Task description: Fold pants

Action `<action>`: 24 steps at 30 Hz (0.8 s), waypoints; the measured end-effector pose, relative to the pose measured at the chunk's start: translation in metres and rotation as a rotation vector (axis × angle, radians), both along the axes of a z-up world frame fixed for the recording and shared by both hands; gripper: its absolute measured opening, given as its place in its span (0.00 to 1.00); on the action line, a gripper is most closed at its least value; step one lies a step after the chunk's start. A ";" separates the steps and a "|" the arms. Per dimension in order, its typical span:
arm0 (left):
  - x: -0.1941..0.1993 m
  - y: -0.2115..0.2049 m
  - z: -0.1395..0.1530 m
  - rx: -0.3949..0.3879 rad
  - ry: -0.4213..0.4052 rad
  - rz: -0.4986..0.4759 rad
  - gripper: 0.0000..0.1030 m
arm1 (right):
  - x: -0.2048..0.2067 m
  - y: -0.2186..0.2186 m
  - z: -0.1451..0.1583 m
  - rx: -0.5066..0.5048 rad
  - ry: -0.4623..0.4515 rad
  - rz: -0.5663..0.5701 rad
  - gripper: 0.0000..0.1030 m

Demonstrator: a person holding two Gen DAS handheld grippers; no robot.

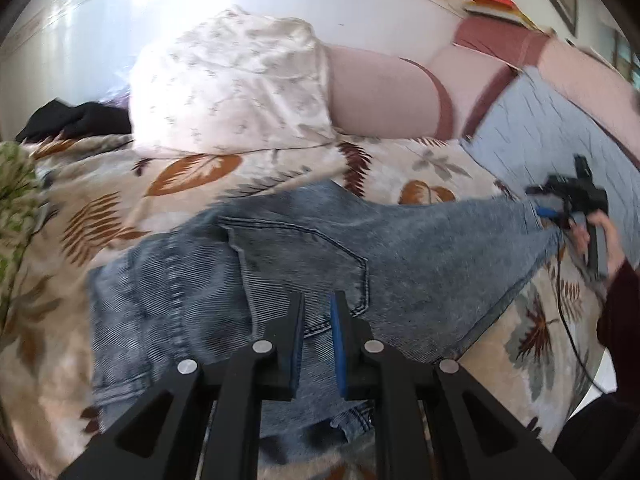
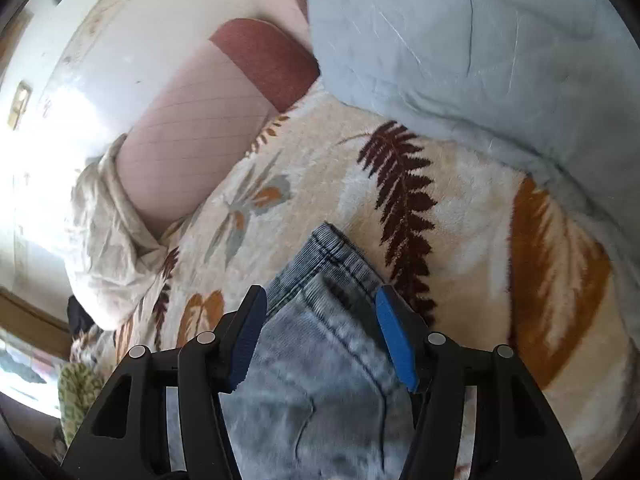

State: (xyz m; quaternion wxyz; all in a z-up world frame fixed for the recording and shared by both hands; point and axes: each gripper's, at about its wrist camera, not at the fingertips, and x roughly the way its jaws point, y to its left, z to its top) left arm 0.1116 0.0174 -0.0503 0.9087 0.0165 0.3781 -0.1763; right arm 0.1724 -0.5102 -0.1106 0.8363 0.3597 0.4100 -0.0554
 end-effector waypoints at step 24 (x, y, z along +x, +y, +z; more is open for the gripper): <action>0.006 -0.022 -0.033 0.096 0.028 -0.057 0.15 | 0.024 0.021 -0.008 -0.076 -0.135 -0.011 0.42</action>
